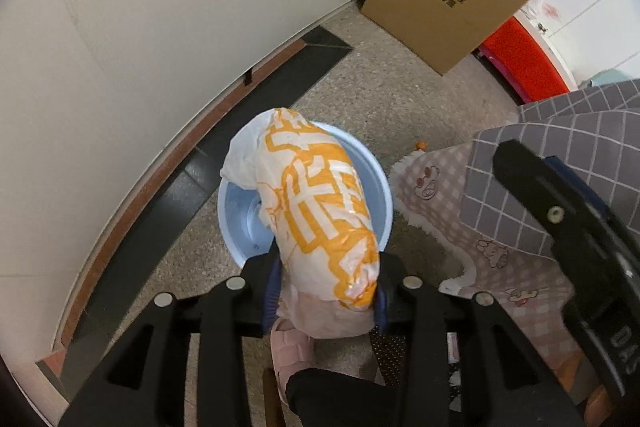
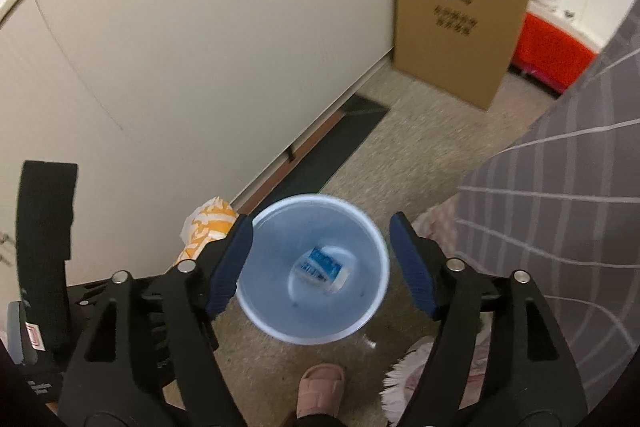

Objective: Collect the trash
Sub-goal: 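Carry both items to the blue wastebasket and open both tools to drop them, then move both tools back over the table toward the remaining trash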

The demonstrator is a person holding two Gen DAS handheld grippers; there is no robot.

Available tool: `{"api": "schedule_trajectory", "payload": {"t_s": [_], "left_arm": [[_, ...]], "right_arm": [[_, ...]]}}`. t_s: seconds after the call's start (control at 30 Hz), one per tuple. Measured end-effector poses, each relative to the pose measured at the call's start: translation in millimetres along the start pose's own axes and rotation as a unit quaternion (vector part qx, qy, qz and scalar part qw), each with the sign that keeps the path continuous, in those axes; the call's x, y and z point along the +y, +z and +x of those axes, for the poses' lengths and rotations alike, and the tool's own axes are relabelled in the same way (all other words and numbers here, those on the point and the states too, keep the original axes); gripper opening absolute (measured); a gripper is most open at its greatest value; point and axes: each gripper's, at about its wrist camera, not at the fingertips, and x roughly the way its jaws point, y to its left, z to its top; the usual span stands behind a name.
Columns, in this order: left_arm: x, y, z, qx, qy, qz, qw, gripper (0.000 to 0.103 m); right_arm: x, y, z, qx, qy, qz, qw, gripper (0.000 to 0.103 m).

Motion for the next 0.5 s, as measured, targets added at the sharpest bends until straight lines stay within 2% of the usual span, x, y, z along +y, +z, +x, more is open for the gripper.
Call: {"api": "schedule_trajectory", "payload": {"t_s": [0.07, 0.13, 0.17, 0.2, 0.23, 0.33, 0.4, 0.5], "left_arm": [[-5, 3, -7, -0.008, -0.004, 0.003, 1.0, 0.039], [-9, 6, -20, -0.023, -0.012, 0.004, 0.9996, 0.049], [-10, 6, -25, -0.031, -0.017, 0.004, 0.9994, 0.066], [-11, 6, -34, -0.045, -0.019, 0.001, 0.9988, 0.077], [-13, 5, -43, -0.063, -0.017, -0.002, 0.9979, 0.078], [-15, 2, -59, -0.075, -0.016, 0.0, 0.997, 0.08], [-15, -1, -72, -0.083, -0.013, -0.005, 0.9965, 0.08], [-13, -7, -105, -0.116, -0.02, -0.025, 0.9927, 0.081]], "right_arm": [[-4, 4, -14, -0.021, -0.009, 0.005, 1.0, 0.075], [-7, 7, -26, -0.039, -0.017, 0.011, 0.999, 0.077], [-10, 8, -34, -0.049, -0.022, 0.015, 0.998, 0.078], [-11, 10, -41, -0.058, -0.026, 0.019, 0.998, 0.078], [-14, 11, -48, -0.068, -0.029, 0.024, 0.997, 0.078], [-18, 13, -70, -0.09, -0.027, 0.039, 0.995, 0.079], [-18, 15, -83, -0.099, -0.017, 0.049, 0.994, 0.079], [-13, 15, -104, -0.102, 0.009, 0.059, 0.993, 0.08]]}}
